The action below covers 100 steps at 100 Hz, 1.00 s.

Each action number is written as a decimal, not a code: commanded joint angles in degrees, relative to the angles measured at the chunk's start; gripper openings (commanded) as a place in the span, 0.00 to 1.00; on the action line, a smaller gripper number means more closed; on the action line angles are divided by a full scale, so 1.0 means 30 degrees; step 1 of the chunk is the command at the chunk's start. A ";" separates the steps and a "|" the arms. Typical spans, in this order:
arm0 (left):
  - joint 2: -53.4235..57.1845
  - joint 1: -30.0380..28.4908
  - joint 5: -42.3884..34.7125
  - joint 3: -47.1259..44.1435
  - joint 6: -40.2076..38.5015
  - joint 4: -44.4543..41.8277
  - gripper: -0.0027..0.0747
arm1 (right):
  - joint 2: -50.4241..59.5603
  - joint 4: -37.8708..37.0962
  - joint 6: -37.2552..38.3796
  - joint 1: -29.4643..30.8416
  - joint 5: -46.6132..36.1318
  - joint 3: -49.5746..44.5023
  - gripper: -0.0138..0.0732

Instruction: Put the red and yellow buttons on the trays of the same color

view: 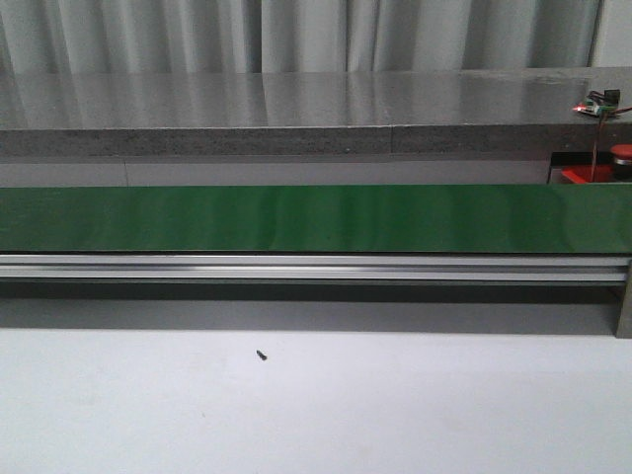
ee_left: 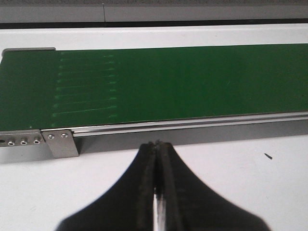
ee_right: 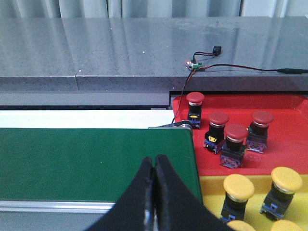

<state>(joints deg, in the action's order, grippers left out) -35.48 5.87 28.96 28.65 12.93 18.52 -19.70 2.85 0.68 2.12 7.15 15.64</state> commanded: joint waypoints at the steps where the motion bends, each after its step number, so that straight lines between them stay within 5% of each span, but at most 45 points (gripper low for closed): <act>1: 0.0034 0.0158 -0.1260 0.0542 -0.0052 0.0387 0.01 | 0.0129 -0.0119 -0.0228 -0.0048 -0.2787 -0.0025 0.08; 38: 0.0034 0.0158 -0.1260 0.0542 -0.0052 0.0387 0.01 | 0.3820 -0.3521 0.1898 0.0575 -0.2863 -0.2629 0.08; 100: 0.0034 0.0158 -0.1322 0.0542 -0.0052 0.0387 0.01 | 0.7129 -0.3474 0.2028 0.0597 -0.2940 -0.5423 0.08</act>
<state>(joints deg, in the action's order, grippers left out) -35.48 5.87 28.96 28.65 12.93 18.52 0.50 -7.17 6.70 3.53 3.77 -1.62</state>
